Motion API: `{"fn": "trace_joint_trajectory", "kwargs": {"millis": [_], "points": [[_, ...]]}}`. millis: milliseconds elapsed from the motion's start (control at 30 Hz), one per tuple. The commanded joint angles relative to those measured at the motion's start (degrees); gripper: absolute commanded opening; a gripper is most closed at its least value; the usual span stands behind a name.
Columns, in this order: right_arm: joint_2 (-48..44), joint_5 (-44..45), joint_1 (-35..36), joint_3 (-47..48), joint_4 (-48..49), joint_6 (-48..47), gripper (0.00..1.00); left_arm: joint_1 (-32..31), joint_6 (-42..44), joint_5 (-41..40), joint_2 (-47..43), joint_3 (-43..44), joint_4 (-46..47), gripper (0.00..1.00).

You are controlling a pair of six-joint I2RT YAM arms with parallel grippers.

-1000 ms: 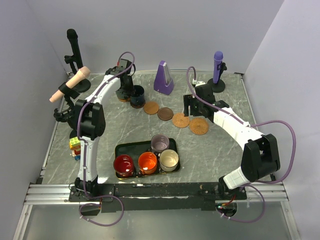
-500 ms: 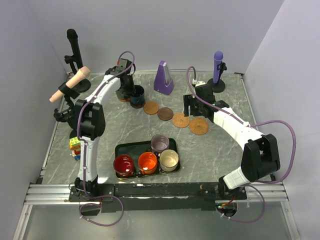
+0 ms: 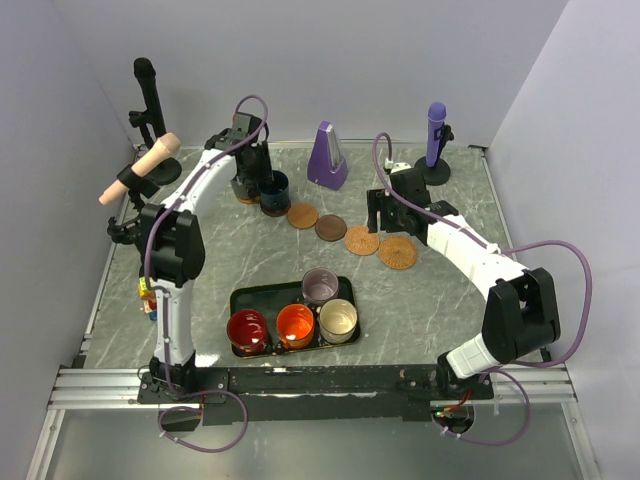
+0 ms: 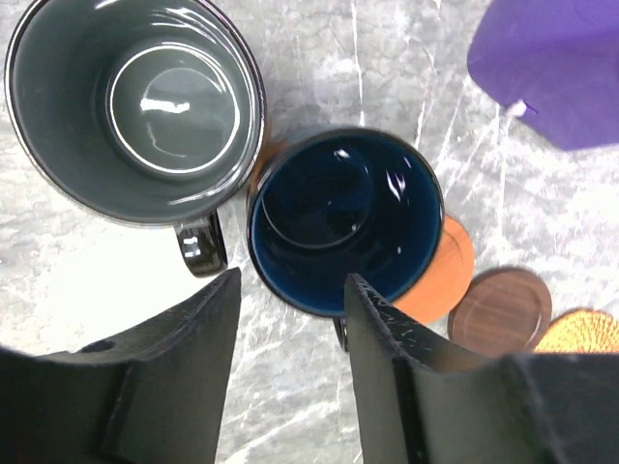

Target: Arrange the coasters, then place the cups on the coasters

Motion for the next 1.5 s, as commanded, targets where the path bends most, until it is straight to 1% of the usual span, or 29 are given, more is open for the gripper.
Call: {"fn": "trace_joint_trajectory", "kwargs": {"millis": [0, 233, 300, 400, 467, 533, 567, 633, 700, 767, 833, 967, 1167, 1267, 1400, 1467], "points": [[-1.3, 0.7, -0.2, 1.3, 1.6, 0.2, 0.79, -0.9, 2.7, 0.3, -6.0, -1.9, 1.6, 0.53], [-3.8, 0.6, 0.2, -1.0, 1.2, 1.9, 0.79, -2.0, 4.7, 0.4, -13.6, -7.9, 5.8, 0.56], [-5.1, 0.5, 0.6, -2.1, 1.0, 2.4, 0.79, -2.8, 4.8, -1.5, -16.9, -10.6, 7.0, 0.58], [-6.8, 0.6, 1.6, -3.8, 0.3, 3.1, 0.78, -3.9, 4.7, -5.4, -25.4, -19.9, 13.3, 0.67], [-7.8, 0.7, 2.2, -4.6, -0.3, 3.4, 0.78, -4.5, 5.1, -5.7, -30.6, -25.9, 17.5, 0.72], [-8.8, 0.6, 2.5, -5.6, -0.7, 3.5, 0.78, -5.2, 6.3, -3.5, -35.0, -30.3, 20.1, 0.75], [-9.3, 0.6, 2.7, -6.1, -0.9, 3.6, 0.78, -5.5, 7.5, -0.8, -37.0, -32.2, 20.8, 0.76], [-10.3, 0.5, 2.9, -6.9, -1.3, 4.0, 0.78, -7.1, 10.5, 6.6, -39.7, -35.9, 20.5, 0.79], [-11.3, 0.6, 3.0, -7.9, -1.5, 4.6, 0.78, -9.5, 12.9, 16.5, -41.4, -40.0, 18.9, 0.81], [-12.7, 0.8, 3.2, -9.1, -1.6, 5.5, 0.78, -11.7, 15.1, 23.3, -41.9, -43.0, 16.2, 0.81], [-14.2, 1.2, 3.4, -10.5, -1.7, 6.3, 0.78, -14.0, 16.9, 27.7, -41.6, -45.0, 13.9, 0.8], [-17.2, 1.5, 3.7, -13.4, -1.8, 8.5, 0.78, -17.1, 20.3, 32.6, -39.5, -46.7, 11.6, 0.82], [-18.7, 1.3, 3.8, -14.7, -1.9, 10.1, 0.78, -20.4, 25.0, 30.8, -33.0, -44.8, 12.7, 0.83], [-18.9, 1.2, 3.9, -14.2, -1.7, 10.3, 0.78, -21.4, 29.3, 29.5, -29.4, -42.7, 12.9, 0.83], [-19.4, 1.9, 3.9, -14.0, -2.3, 10.2, 0.78, -23.3, 32.1, 26.2, -25.3, -39.8, 13.7, 0.83], [-19.8, 2.0, 3.9, -14.0, -2.7, 10.2, 0.78, -23.8, 32.8, 26.1, -24.1, -38.8, 14.2, 0.84]]}}
